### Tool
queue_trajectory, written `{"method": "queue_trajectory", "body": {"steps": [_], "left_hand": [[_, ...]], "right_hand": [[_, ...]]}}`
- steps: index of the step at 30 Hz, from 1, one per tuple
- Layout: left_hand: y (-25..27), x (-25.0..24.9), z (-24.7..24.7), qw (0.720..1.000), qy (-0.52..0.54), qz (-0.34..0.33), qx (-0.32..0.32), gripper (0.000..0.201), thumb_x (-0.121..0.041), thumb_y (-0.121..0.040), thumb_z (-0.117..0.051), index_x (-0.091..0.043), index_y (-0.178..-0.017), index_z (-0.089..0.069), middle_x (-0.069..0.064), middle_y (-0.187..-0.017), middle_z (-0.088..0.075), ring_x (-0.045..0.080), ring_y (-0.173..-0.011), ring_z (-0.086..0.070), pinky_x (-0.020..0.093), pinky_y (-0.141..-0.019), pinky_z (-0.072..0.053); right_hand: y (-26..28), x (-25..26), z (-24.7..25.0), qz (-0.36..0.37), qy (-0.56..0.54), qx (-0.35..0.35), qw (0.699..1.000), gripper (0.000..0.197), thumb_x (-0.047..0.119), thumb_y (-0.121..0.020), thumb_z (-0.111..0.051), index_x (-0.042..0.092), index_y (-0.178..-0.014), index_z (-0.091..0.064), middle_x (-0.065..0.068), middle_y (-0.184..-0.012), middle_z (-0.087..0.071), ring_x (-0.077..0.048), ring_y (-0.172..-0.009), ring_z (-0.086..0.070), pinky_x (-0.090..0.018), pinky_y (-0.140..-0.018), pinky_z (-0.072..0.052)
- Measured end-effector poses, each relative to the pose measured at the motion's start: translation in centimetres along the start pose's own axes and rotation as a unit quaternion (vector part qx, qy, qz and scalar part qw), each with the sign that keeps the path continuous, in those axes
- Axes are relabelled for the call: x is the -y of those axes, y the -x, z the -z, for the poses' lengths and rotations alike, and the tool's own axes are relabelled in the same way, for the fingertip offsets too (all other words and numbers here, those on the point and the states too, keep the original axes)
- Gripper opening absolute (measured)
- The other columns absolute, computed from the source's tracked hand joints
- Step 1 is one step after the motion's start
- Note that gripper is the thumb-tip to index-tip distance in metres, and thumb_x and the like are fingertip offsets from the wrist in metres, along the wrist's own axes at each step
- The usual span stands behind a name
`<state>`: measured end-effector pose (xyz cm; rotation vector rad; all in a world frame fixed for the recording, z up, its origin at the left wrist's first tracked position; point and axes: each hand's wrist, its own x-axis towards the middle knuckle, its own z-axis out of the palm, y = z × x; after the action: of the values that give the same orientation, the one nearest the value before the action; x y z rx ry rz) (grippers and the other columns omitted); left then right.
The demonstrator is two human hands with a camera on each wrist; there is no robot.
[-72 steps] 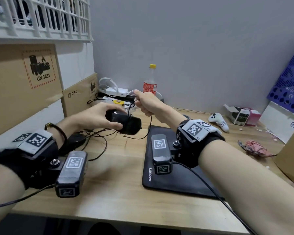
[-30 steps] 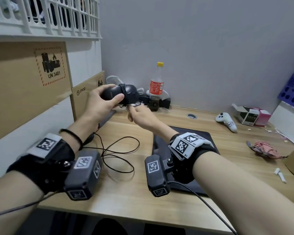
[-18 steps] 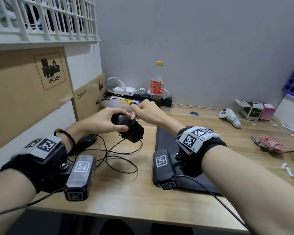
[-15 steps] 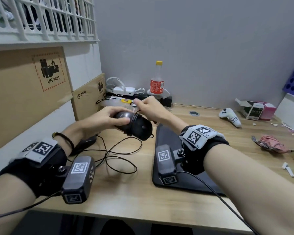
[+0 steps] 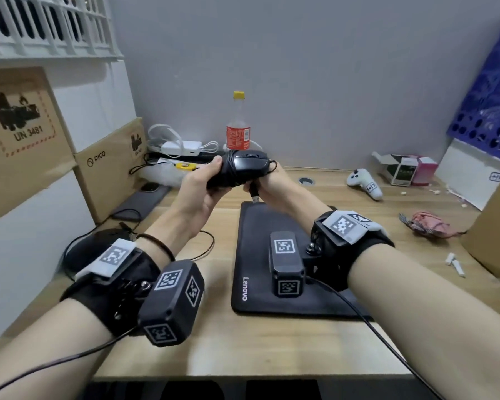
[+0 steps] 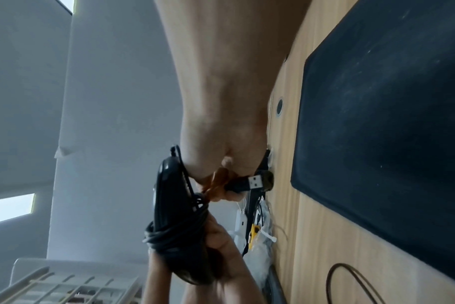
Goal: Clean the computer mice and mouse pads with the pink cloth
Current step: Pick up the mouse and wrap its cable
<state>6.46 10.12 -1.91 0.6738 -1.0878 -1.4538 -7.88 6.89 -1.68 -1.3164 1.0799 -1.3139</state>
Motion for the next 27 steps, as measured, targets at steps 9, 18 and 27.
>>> {"method": "queue_trajectory", "body": {"steps": [9,18,27], "left_hand": [[-3.9,5.0,-2.9,0.992,-0.034,0.027,-0.116,0.036,-0.012,-0.091,-0.063,-0.003,-0.125,-0.055,0.011,-0.117,-0.062,0.021,-0.104,-0.062,0.026,-0.072,-0.057],[-5.7,11.0,-7.1,0.934,-0.337,0.116,0.036,0.029,-0.028,-0.08,-0.076,-0.017,-0.093,-0.053,0.002,-0.085,-0.059,0.011,-0.068,-0.055,0.022,-0.06,-0.044],[-6.8,13.5,-8.2,0.828,-0.526,0.099,0.165,0.043,-0.059,-0.08,-0.061,-0.017,-0.077,-0.061,-0.002,-0.075,-0.071,0.013,-0.055,-0.053,0.023,-0.052,-0.042]], "right_hand": [[1.7,-1.1,6.4,-0.167,-0.013,-0.023,0.986,0.022,-0.005,-0.096,-0.035,0.0,-0.097,-0.057,-0.011,-0.082,-0.064,-0.017,-0.072,-0.063,-0.023,-0.056,-0.055],[2.7,-4.3,13.9,-0.189,0.027,-0.09,0.978,0.028,0.016,-0.096,-0.054,0.0,-0.119,-0.06,-0.011,-0.1,-0.065,-0.018,-0.085,-0.062,-0.027,-0.07,-0.054],[2.3,-6.9,16.9,-0.182,0.436,-0.083,0.877,0.044,0.034,-0.103,-0.028,0.007,-0.096,-0.062,-0.02,-0.116,-0.063,-0.034,-0.113,-0.053,-0.039,-0.098,-0.037]]}}
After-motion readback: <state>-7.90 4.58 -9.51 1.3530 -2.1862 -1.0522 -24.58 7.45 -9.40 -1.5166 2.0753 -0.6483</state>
